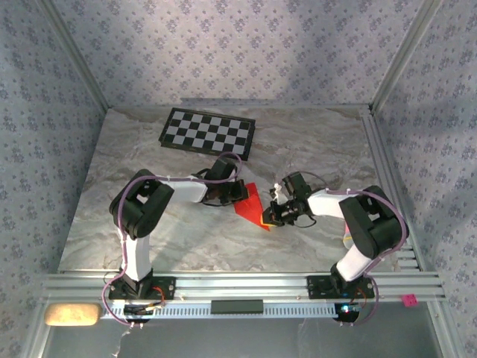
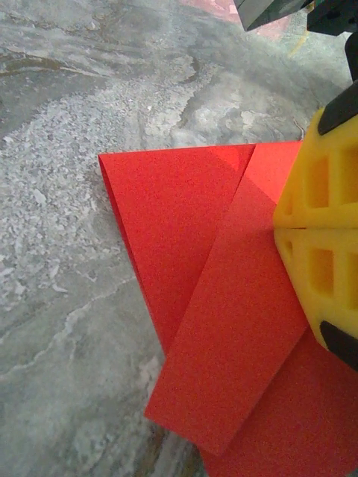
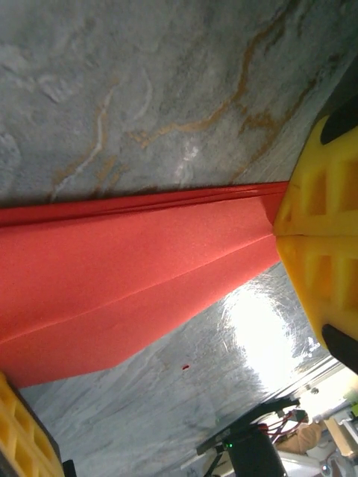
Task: Fold a paper plane with a square sheet of paper (pick it up from the middle)
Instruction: Fourth fold the wing at the center of the table.
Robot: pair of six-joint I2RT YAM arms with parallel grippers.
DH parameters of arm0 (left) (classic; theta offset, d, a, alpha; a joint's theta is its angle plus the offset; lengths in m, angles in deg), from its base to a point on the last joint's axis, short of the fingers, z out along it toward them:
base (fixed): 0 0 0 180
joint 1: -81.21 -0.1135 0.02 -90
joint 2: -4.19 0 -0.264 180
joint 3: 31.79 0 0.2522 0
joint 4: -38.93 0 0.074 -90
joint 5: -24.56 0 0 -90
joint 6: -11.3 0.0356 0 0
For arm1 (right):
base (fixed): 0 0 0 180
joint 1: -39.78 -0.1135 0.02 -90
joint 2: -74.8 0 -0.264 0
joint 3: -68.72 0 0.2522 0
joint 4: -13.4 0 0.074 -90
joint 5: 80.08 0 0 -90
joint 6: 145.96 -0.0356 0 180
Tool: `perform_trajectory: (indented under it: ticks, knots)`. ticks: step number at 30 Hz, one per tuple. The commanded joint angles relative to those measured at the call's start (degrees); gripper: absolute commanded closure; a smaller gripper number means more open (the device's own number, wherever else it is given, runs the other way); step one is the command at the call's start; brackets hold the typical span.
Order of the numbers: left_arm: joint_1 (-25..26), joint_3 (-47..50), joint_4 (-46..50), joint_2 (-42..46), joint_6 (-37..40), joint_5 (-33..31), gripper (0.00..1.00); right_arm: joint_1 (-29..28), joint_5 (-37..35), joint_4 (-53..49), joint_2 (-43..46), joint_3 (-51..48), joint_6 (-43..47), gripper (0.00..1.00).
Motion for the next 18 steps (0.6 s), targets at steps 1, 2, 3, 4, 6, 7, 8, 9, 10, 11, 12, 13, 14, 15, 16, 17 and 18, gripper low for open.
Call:
perform_trajectory:
  ticks: [1, 2, 3, 4, 6, 7, 8, 9, 10, 11, 12, 13, 14, 15, 16, 17, 18]
  knots:
    - [-0.4, -1.9, 4.3, -1.4, 2.1, -1.1, 0.91, 0.0, -3.1, -0.7, -2.3, -4.2, -1.5, 1.0]
    - [-0.4, -2.4, 4.6, -1.2, 2.3, -0.6, 0.9, 0.0, -2.9, -0.7, -2.4, -4.2, -1.4, 1.0]
    - [-0.4, -3.1, 4.9, -0.8, 2.6, -0.3, 0.89, 0.0, -2.9, -0.6, -2.4, -4.3, -1.5, 1.0]
    - [-0.3, -3.7, 5.3, 0.0, 2.5, -0.3, 0.85, 0.1, -3.1, -0.6, -2.4, -4.2, -1.6, 1.0]
    - [0.1, -5.1, 6.5, 1.6, 2.1, -1.2, 0.75, 0.1, -3.1, -0.9, -2.4, -3.8, -1.8, 1.0]
    - [0.6, -5.6, 7.3, 2.5, 2.0, -2.0, 0.74, 0.1, -3.3, -1.0, -2.4, -3.6, -2.0, 1.0]
    - [0.9, -6.0, 7.5, 3.2, 1.7, -2.5, 0.74, 0.2, -3.4, -1.1, -2.5, -3.4, -2.2, 1.0]
    - [1.4, -6.1, 7.3, 3.7, 1.3, -2.7, 0.75, 0.2, -3.6, -1.4, -2.7, -3.3, -2.4, 1.0]
    - [2.1, -6.1, 7.0, 4.0, 0.9, -2.5, 0.76, 0.2, -3.6, -1.5, -2.8, -3.1, -2.5, 1.0]
    - [2.5, -6.1, 6.8, 4.2, 0.5, -2.3, 0.77, 0.3, -3.6, -1.6, -2.9, -3.0, -2.5, 1.0]
    - [3.1, -5.9, 6.5, 4.1, 0.0, -2.0, 0.8, 0.2, -3.8, -1.5, -3.0, -3.1, -2.6, 1.0]
    - [3.6, -5.5, 5.7, 3.9, -0.7, -1.7, 0.82, 0.3, -4.0, -1.5, -2.9, -3.2, -2.7, 1.0]
    - [4.0, -4.8, 4.7, 3.7, -1.4, -1.3, 0.84, 0.3, -4.1, -1.5, -2.9, -3.1, -2.8, 1.0]
    - [4.4, -4.1, 3.5, 3.3, -2.3, -1.2, 0.86, 0.3, -4.2, -1.6, -2.9, -3.1, -2.8, 1.0]
    - [4.7, -3.4, 2.4, 2.7, -3.5, -1.0, 0.87, 0.3, -4.3, -1.7, -3.0, -3.1, -2.8, 1.0]
    - [4.9, -2.8, 1.2, 2.2, -4.3, -0.6, 0.88, 0.3, -4.3, -1.7, -3.1, -3.1, -2.8, 1.0]
    - [5.1, -2.3, 0.1, 1.5, -4.9, -0.1, 0.89, 0.4, -4.3, -1.7, -3.2, -3.1, -2.7, 1.0]
